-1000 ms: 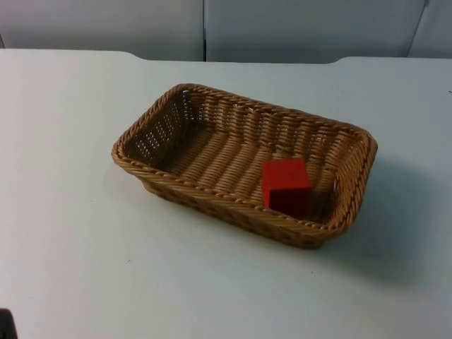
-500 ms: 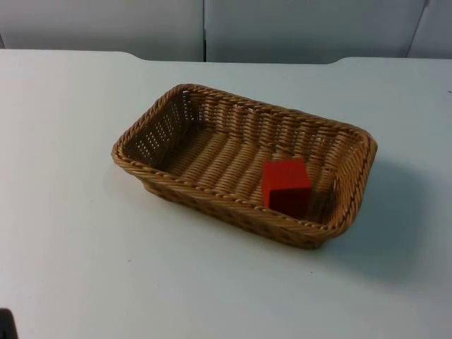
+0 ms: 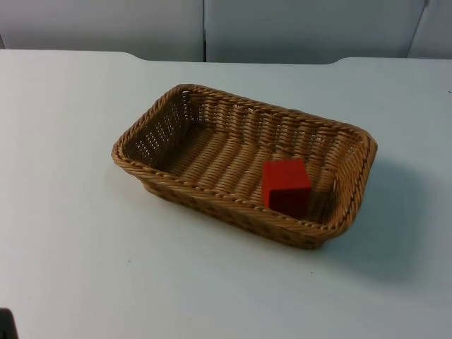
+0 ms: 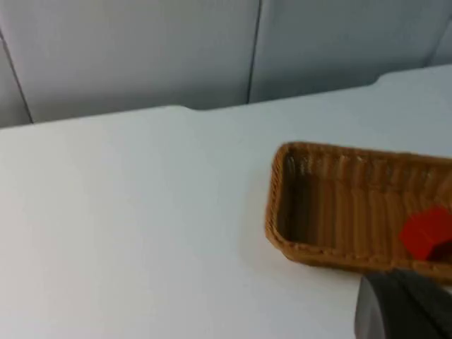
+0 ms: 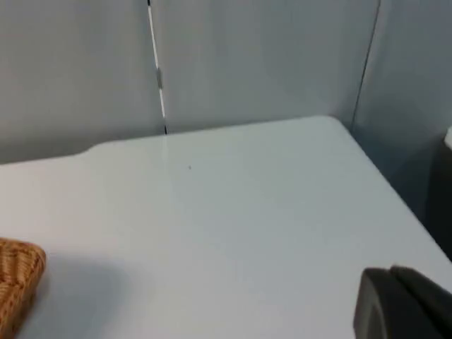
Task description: Pick up the basket with the left hand and place the cube into the basket with the right hand.
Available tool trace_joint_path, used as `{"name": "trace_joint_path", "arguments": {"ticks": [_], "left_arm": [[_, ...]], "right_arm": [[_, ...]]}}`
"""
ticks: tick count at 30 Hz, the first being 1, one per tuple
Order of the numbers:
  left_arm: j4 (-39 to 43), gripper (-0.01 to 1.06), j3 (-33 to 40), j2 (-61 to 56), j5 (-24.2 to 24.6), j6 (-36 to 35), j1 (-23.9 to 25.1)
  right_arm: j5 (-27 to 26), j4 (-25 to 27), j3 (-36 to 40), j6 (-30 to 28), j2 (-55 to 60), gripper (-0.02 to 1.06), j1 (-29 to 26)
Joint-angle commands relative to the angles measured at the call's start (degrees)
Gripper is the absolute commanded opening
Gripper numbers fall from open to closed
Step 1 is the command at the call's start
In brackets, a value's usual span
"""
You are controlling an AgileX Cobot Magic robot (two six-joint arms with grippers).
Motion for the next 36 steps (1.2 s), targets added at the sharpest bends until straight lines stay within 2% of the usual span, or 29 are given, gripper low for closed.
{"name": "trace_joint_path", "arguments": {"ticks": [1,4,6,8,10,11,15,17,23,26,36], "left_arm": [[0.01,0.0,3.87,-3.06,-0.98,-0.16,-3.34],[4.35,0.0,6.52,-5.78,2.58,-1.96,-8.47],[6.96,0.0,6.81,-6.34,3.73,-3.71,-9.73],[12.09,0.0,7.86,-8.15,5.14,-7.29,-11.63],[12.9,0.0,9.21,-10.59,5.05,-7.84,-13.3],[12.9,0.0,9.21,-10.59,5.05,-7.84,-13.3],[16.01,0.0,11.67,-16.14,4.87,-8.34,-16.99],[16.39,0.0,12.26,-17.53,4.29,-9.29,-17.3],[20.65,0.0,14.13,-27.61,1.89,-15.5,-17.47],[24.7,0.0,14.56,-27.61,3.45,-19.18,-17.47],[24.87,0.0,17.6,-27.61,2.35,-19.44,-18.29]], "right_arm": [[-0.62,0.05,4.62,1.89,-4.06,0.0,-0.06],[-0.62,1.46,7.66,2.47,-8.1,0.0,-0.06],[-0.62,3.24,8.3,2.03,-8.96,0.0,-0.06],[-1.41,11.54,10.45,-3.27,-9.97,0.0,-0.06],[-5.44,20.58,12.61,-8.78,-9.97,0.0,-0.06],[-5.44,20.58,12.61,-8.78,-9.97,0.0,-0.06],[-10.9,31.94,16.0,-20.24,-9.97,0.0,-0.06],[-11.01,33.12,16.79,-22.5,-9.97,0.0,-0.06],[-9.36,32.95,19.27,-22.65,-9.97,0.0,-0.06],[-7.34,32.62,20.54,-22.9,-9.97,0.0,-0.06],[-8.52,32.48,22.25,-23.88,-9.97,0.0,-0.06]]}}
